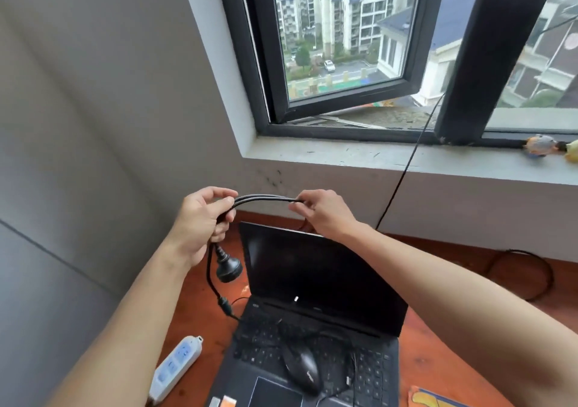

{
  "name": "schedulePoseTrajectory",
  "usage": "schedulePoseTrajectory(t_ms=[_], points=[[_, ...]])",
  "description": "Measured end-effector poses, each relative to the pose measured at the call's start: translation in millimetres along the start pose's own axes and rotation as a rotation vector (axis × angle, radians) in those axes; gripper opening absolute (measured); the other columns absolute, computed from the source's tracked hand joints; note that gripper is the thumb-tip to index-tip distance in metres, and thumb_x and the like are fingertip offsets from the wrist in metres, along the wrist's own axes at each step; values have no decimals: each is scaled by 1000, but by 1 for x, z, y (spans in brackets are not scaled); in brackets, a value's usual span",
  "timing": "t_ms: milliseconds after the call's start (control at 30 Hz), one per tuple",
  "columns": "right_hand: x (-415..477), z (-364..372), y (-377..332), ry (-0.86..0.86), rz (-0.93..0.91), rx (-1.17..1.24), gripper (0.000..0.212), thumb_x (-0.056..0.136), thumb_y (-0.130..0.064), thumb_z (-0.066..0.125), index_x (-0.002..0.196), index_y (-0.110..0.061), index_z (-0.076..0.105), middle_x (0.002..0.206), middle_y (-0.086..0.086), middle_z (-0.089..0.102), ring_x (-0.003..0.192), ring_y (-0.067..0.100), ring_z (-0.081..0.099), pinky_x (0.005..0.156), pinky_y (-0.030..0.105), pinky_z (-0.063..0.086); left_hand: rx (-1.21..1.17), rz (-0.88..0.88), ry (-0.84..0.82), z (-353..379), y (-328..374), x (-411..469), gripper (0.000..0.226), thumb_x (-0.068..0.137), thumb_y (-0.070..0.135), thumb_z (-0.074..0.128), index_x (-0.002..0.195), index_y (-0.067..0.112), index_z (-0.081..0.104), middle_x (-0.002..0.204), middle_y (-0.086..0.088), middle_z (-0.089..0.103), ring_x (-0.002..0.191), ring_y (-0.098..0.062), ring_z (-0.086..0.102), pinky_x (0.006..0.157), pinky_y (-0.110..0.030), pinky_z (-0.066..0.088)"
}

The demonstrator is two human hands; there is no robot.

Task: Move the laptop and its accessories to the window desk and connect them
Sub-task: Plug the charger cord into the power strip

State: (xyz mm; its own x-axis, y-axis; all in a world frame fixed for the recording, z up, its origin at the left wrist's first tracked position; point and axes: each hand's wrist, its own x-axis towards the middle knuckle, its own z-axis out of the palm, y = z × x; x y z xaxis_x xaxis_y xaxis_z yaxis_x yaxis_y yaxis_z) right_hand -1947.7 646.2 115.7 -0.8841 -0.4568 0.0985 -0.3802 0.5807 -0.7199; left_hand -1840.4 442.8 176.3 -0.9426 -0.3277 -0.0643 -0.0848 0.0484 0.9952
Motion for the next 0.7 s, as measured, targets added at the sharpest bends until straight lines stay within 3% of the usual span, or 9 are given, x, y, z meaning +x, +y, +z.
schedulePoseTrajectory(t_ms=[167, 333, 467, 700], points=[[40, 16, -25, 80, -43, -111, 29, 91, -47, 58, 86, -19, 67, 77, 4, 68, 77, 30, 60, 70, 38, 51, -148, -112, -148, -50, -21, 31, 11, 90, 18, 61, 99, 11, 60, 58, -2, 47, 40, -10, 30, 39, -18, 23], [102, 75, -35, 125, 104, -176, 26, 89, -51, 58, 87, -26, 65, 82, -1, 69, 79, 28, 60, 66, 34, 46, -60, -273, -288, -110, -69, 87, 25, 91, 24, 60, 102, 2, 60, 52, 3, 37, 39, -9, 29, 40, -18, 22], [144, 138, -39, -8, 244, -211, 22, 90, -44, 59, 91, -24, 68, 94, 4, 70, 90, 30, 61, 69, 31, 41, -140, -367, -192, -150, -113, 136, 20, 97, 21, 53, 91, 2, 57, 44, 9, 30, 34, -3, 21, 37, -13, 12], [165, 192, -47, -200, 398, -145, 22, 89, -33, 64, 105, -19, 69, 102, 3, 71, 99, 24, 65, 81, 27, 49, -195, -541, 4, -202, -194, 195, 12, 90, 15, 64, 86, 6, 57, 47, 5, 35, 32, -3, 25, 32, -14, 18]])
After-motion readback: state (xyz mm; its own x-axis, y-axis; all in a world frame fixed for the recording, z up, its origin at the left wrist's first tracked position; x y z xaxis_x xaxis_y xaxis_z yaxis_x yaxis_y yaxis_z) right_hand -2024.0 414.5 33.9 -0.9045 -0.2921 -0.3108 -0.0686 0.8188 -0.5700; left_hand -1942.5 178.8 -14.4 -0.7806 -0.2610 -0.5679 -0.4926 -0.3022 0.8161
